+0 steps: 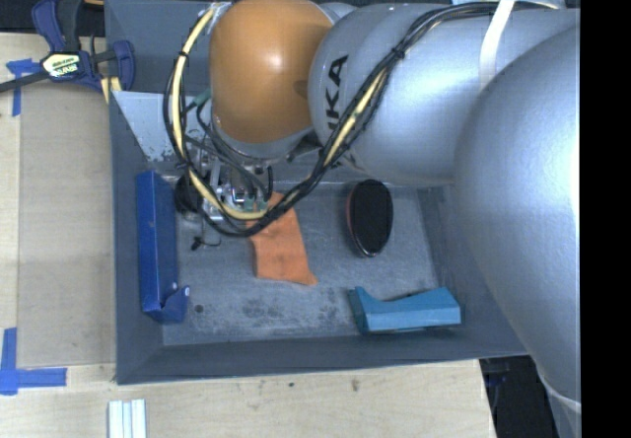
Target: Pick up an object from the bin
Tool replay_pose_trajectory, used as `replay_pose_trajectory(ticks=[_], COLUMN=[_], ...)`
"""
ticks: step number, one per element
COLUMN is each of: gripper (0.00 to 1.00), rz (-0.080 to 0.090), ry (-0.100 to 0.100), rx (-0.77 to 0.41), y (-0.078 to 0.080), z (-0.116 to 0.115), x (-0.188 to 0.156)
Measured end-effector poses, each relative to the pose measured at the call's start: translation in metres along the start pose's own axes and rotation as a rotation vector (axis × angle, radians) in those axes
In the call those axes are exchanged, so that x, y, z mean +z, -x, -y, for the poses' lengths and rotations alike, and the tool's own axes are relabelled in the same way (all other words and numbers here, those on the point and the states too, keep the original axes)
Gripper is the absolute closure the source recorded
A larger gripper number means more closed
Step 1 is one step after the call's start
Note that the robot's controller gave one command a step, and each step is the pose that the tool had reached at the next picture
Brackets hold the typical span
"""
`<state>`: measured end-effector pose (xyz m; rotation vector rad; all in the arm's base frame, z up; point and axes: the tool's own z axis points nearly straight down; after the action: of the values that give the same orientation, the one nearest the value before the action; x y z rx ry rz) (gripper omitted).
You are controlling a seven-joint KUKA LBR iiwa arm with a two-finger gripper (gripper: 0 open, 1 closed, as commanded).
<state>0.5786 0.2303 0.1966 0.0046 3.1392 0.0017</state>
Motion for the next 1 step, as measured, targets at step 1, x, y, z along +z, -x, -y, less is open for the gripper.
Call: replay_pose_trajectory(ticks=[1], gripper=[0.0], rz=[0.0], ry=[0.0], rx=[0.0], y=[0.0], z=[0.0], x=[0.0])
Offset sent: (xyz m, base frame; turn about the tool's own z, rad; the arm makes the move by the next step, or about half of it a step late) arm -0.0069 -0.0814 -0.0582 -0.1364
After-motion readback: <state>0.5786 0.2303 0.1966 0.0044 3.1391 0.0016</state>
